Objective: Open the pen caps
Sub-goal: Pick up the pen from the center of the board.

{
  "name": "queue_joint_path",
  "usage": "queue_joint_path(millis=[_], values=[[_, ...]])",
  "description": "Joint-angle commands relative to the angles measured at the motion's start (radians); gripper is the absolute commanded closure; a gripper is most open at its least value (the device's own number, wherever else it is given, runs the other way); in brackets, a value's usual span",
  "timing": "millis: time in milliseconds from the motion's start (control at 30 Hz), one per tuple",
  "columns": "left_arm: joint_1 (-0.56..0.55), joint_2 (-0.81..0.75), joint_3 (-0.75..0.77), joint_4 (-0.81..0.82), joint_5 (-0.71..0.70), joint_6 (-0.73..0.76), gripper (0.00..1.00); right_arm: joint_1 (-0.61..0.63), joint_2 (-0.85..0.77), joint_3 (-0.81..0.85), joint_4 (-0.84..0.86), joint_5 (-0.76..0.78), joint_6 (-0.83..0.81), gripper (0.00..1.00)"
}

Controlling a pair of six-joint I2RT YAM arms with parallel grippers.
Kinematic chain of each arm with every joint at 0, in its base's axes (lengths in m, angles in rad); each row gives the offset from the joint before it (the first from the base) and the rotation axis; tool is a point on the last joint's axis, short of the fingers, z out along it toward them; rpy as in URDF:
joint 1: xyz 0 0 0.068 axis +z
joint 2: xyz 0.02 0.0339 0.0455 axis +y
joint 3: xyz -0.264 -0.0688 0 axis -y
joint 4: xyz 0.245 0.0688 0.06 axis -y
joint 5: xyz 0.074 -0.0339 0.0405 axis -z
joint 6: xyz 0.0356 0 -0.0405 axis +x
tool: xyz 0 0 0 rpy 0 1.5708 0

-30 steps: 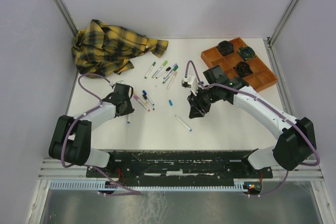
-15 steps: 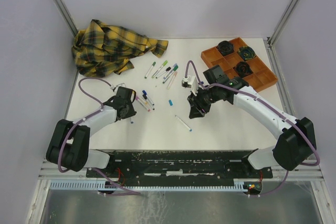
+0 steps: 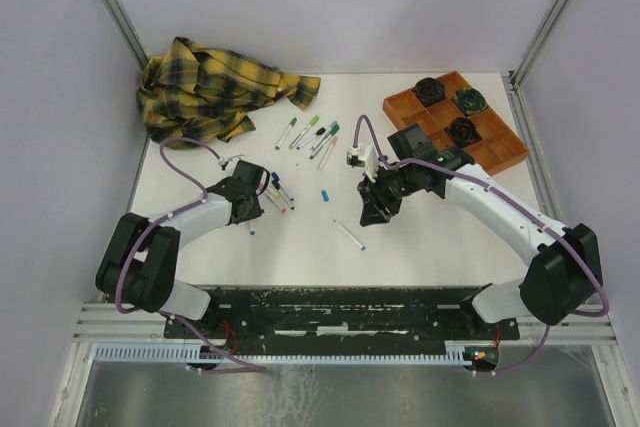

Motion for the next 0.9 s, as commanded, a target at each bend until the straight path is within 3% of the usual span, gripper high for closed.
queue_joint_path(millis=[0, 167, 433, 700, 867], values=[[-0.007, 0.054, -0.018, -0.083, -0.006, -0.034, 0.69, -0.003, -0.018, 0.022, 0.008, -0.029, -0.012, 0.53], [-0.009, 0.078, -0.014, -0.083, 0.002, -0.027, 0.74, -0.006, -0.021, 0.023, 0.007, -0.033, -0.012, 0.53], [-0.014, 0.027, -0.017, -0.085, 0.002, -0.024, 0.97, -0.006, -0.016, 0.021, 0.007, -0.055, -0.009, 0.53], [-0.066, -0.216, -0.039, -0.058, 0.020, -0.045, 0.97, -0.008, -0.014, 0.009, 0.021, -0.161, 0.004, 0.53], [-0.126, -0.435, -0.089, 0.095, 0.142, -0.072, 0.97, -0.020, -0.035, -0.019, 0.083, -0.325, 0.049, 0.53]])
